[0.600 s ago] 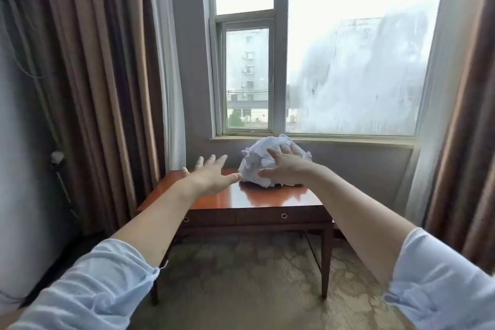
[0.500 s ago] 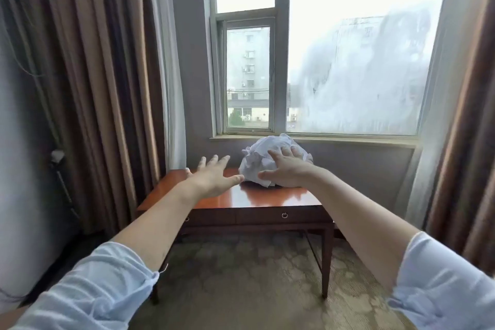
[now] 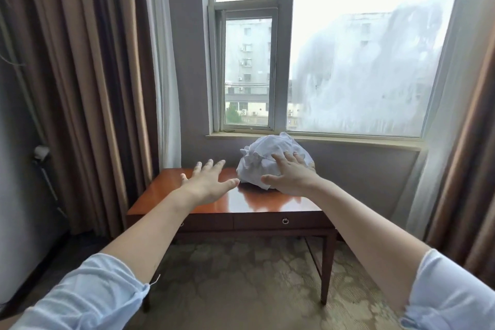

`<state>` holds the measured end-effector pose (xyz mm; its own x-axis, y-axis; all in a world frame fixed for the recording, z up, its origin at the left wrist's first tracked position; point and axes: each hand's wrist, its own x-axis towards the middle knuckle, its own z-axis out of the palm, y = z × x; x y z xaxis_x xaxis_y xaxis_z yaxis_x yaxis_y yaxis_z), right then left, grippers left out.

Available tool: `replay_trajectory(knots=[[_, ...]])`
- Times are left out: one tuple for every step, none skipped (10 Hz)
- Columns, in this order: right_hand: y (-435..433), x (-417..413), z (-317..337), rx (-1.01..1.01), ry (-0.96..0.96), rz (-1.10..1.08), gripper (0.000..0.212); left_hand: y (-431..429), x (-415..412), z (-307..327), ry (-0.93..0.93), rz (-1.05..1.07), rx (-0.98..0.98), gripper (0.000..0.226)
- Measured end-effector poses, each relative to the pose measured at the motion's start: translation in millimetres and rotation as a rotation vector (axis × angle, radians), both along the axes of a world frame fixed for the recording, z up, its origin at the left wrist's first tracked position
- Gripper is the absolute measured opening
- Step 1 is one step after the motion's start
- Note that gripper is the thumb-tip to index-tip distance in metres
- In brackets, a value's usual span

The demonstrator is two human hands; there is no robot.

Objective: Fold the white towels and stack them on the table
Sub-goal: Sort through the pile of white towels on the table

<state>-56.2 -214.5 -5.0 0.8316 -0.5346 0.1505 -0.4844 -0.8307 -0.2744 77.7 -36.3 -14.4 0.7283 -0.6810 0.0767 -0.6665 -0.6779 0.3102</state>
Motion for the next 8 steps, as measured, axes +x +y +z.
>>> replay_trajectory(knots=[[-6,30,-2,0.035,-0.01,-0.002,0.082,-6,29,-2,0.001,-0.015,-0.008,0.077],[-11,65,-3,0.04,-0.017,-0.005,0.08,-12,66,-2,-0.014,-0.026,0.002,0.078],[-18,101,-4,0.052,-0.038,-0.014,0.079,-20,109,0,-0.035,-0.035,0.004,0.078],[-26,135,-8,0.071,-0.047,-0.033,0.079,-32,150,-1,-0.043,-0.054,0.018,0.078],[-36,163,-17,0.092,-0.041,-0.052,0.079,-48,184,-5,-0.064,-0.086,0.027,0.078],[-52,189,-24,0.086,-0.021,-0.077,0.081,-69,213,-13,-0.045,-0.106,0.013,0.077],[-77,214,-29,0.099,-0.014,-0.086,0.079,-94,239,-23,-0.03,-0.112,0.019,0.077],[-108,242,-33,0.107,-0.009,-0.083,0.077,-122,267,-31,-0.014,-0.108,0.017,0.077]])
